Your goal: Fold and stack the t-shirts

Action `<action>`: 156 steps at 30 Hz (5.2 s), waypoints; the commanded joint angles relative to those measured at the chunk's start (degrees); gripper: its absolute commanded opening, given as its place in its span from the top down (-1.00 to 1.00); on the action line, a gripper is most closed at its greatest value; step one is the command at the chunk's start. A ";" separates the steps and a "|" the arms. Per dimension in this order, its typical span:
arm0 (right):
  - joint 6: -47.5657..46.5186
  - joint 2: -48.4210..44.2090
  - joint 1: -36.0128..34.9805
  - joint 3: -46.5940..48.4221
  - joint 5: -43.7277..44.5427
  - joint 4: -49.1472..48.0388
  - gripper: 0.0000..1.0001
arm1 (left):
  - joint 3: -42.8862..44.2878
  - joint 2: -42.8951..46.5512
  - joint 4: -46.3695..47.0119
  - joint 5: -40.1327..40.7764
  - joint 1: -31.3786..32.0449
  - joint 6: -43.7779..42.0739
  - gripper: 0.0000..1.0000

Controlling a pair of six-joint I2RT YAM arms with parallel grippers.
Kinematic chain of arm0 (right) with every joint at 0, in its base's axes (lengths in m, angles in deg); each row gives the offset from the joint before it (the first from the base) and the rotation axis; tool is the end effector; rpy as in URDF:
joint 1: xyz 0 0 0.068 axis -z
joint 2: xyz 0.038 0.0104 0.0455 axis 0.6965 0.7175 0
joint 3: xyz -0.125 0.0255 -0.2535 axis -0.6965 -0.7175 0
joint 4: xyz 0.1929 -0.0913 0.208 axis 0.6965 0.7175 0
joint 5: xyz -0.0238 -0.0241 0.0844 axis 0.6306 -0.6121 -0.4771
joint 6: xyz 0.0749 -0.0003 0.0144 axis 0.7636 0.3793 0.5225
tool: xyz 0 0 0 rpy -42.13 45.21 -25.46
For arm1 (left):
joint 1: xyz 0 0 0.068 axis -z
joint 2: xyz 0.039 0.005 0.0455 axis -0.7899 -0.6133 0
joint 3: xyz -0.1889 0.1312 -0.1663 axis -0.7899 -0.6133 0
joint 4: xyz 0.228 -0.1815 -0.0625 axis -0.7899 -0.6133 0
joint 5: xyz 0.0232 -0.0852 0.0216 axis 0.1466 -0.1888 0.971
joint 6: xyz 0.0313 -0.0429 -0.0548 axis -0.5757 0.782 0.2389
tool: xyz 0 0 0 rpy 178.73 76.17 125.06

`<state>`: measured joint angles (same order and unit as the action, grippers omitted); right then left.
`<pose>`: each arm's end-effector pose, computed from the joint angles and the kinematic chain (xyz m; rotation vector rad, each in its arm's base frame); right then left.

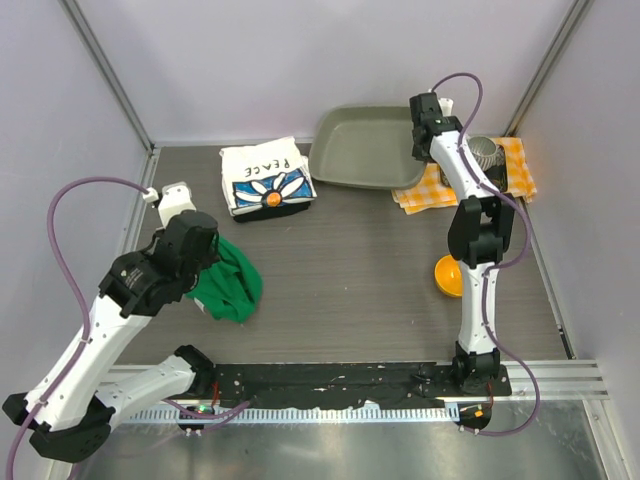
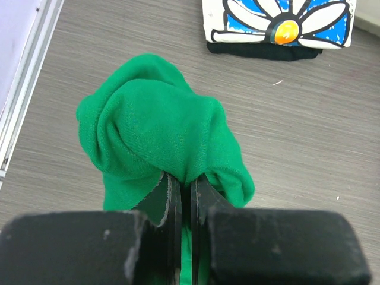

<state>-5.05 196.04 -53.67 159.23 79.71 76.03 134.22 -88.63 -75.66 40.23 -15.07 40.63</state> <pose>0.5591 0.0650 0.2698 0.3524 2.3473 -0.3430 0.1687 -0.0768 0.4012 -0.3704 2.1095 0.0221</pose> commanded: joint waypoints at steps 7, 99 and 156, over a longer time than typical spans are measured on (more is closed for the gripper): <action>-0.82 8.79 2.13 11.18 -0.53 -3.78 0.99 | -2.11 -0.02 5.77 -2.33 -0.19 -1.03 0.99; 17.03 -38.75 -3.42 -56.33 9.33 -7.29 0.99 | -26.10 2.53 21.16 -19.21 0.34 2.75 1.00; 6.83 10.12 8.11 5.38 -2.55 -10.81 0.99 | -25.40 -1.51 20.98 -17.80 0.34 2.40 0.99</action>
<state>3.01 206.68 -45.78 161.96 77.40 66.45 107.05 -90.62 -55.05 20.95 -15.01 43.69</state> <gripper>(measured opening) 0.115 0.053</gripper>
